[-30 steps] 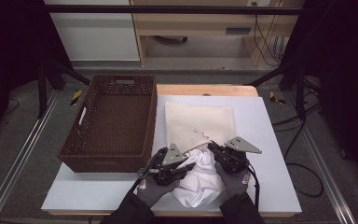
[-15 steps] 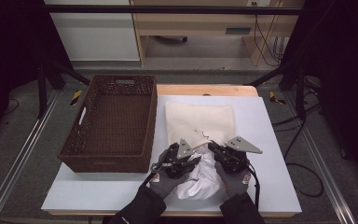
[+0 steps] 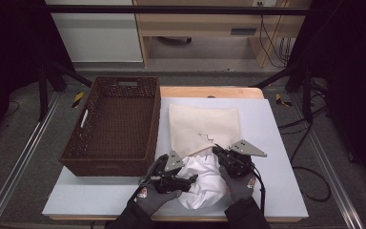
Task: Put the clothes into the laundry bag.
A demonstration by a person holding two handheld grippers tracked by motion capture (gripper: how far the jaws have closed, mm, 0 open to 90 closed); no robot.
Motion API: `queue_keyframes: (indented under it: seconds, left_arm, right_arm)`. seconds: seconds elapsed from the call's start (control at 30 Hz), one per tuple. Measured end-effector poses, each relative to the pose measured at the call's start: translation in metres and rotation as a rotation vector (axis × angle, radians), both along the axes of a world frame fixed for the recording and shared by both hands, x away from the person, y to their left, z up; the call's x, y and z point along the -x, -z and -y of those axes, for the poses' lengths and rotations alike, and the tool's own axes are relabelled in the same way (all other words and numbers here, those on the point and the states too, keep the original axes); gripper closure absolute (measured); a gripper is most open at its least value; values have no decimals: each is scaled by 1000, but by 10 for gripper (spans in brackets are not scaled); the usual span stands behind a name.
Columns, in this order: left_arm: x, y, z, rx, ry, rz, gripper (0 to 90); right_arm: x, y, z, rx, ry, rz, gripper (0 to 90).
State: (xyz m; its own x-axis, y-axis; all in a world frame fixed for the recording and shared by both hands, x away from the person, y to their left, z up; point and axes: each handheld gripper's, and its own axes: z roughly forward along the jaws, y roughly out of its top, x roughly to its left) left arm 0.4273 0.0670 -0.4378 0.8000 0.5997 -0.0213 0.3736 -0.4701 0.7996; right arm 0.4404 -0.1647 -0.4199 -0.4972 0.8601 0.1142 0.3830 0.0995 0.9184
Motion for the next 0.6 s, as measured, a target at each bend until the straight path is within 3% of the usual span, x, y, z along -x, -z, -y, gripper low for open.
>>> queue_keyframes:
  seconds: [0.1,0.17,0.23,0.33,0.47,0.6]
  left_arm:
    - [-1,6,5,-8,-3,-12,279]
    - [-5,9,9,-21,2,-47,299]
    - [-8,11,12,-19,8,-98,376]
    - [-10,12,16,-29,23,-110,510]
    - [-12,7,20,-44,28,-96,684]
    - [-15,-10,29,-47,29,-12,754]
  right_arm:
    - [-1,1,0,0,1,-2,880]
    - [-1,1,0,-3,0,-3,880]
    - [-1,1,-1,-1,2,-3,880]
    - [-1,1,-1,-3,1,-5,880]
    - [-1,2,-2,-2,-1,-7,881]
    - [-1,1,0,-6,2,-6,882]
